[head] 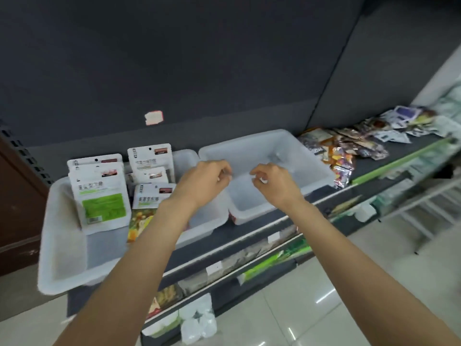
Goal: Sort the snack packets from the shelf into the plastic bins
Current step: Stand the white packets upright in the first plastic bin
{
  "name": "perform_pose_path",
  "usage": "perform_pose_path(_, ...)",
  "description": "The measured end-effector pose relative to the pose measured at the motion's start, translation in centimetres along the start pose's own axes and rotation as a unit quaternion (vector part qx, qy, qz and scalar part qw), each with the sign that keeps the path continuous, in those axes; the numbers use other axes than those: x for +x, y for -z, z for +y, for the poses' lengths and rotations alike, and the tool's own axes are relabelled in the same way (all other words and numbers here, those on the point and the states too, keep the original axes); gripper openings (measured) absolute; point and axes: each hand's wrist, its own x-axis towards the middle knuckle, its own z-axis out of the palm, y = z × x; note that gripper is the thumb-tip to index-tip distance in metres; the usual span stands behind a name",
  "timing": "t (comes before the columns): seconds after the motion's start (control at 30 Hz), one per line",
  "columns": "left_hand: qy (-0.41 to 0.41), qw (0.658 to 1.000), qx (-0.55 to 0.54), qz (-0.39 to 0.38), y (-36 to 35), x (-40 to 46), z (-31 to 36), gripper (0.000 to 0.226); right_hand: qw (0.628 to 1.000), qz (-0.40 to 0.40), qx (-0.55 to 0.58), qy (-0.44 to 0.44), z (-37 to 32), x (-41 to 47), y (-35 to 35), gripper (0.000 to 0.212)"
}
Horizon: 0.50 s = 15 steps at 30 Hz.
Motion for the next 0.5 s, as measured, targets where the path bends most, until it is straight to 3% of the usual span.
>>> perform_pose_path(0.17,-0.027,0.999,0.005,-0.04,-6.2,4.2,8.7,0.022,0.999,0.015,-0.011,-0.048,10.0,-2.5,5.4,0.025)
perform_pose_path(0.5,-0.07,0.995,0.067,-0.019,-17.1,13.5,27.9,0.024,0.993,0.036,-0.03,-0.108,31.3,-5.3,16.7,0.027)
